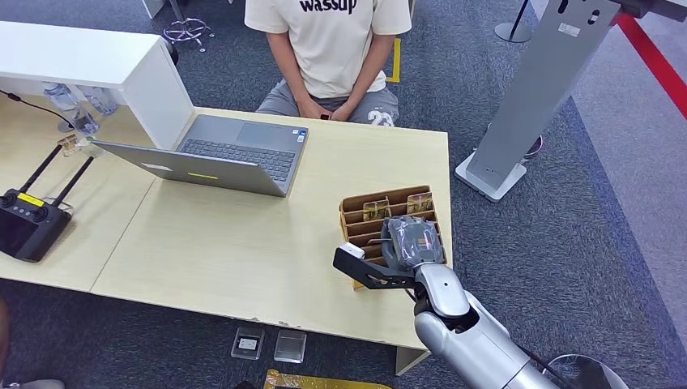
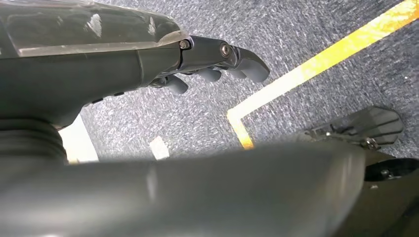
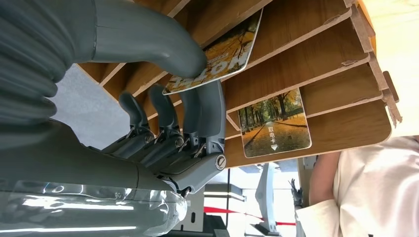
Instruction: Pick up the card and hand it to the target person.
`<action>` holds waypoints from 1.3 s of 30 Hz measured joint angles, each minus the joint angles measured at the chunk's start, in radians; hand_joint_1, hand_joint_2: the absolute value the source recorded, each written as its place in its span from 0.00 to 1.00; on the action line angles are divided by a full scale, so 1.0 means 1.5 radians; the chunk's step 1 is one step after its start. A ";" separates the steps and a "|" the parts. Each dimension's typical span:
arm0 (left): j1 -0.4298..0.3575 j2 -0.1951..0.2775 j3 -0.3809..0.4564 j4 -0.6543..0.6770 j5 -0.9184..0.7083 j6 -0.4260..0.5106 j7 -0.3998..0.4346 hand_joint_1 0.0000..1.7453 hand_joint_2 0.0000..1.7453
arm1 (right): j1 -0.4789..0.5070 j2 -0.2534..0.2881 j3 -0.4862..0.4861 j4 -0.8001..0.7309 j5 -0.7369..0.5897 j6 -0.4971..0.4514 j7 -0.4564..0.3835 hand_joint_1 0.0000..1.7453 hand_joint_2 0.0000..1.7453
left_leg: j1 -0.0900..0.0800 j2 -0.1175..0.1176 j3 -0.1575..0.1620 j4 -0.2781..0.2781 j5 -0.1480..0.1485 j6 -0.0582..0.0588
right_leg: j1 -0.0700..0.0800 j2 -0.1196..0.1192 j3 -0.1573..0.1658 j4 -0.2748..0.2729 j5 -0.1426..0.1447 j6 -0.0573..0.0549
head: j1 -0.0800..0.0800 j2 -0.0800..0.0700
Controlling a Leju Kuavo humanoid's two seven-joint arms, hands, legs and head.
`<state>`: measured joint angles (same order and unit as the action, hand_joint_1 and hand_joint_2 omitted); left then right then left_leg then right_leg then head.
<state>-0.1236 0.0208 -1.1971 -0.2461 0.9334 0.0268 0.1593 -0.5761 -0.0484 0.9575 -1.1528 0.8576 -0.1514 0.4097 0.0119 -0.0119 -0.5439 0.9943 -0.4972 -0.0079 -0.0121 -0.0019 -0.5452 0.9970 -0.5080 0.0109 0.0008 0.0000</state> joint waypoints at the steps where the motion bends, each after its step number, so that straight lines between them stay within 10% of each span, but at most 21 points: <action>1: 0.000 0.000 0.000 0.000 -0.001 -0.002 -0.001 0.00 1.00 | 0.000 0.000 0.000 0.000 0.000 0.000 0.000 0.88 1.00 | 0.000 0.000 0.000 0.000 0.000 0.000 | 0.000 0.000 0.000 0.000 0.000 0.000 | 0.000 0.000; 39: -0.003 0.000 0.003 -0.001 0.016 -0.001 -0.016 0.00 1.00 | -0.024 -0.053 -0.074 -0.257 0.007 -0.043 0.014 0.88 1.00 | 0.000 0.000 0.000 0.000 0.000 0.000 | 0.000 0.000 0.000 0.000 0.000 0.000 | 0.000 0.000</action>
<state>-0.1279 0.0207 -1.1925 -0.2468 0.9575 0.0259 0.1348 -0.6114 -0.1284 0.8473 -1.5390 0.8675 -0.2160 0.4304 0.0119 -0.0120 -0.5444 0.9942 -0.4972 -0.0079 -0.0121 -0.0019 -0.5452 0.9972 -0.5079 0.0109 0.0003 0.0000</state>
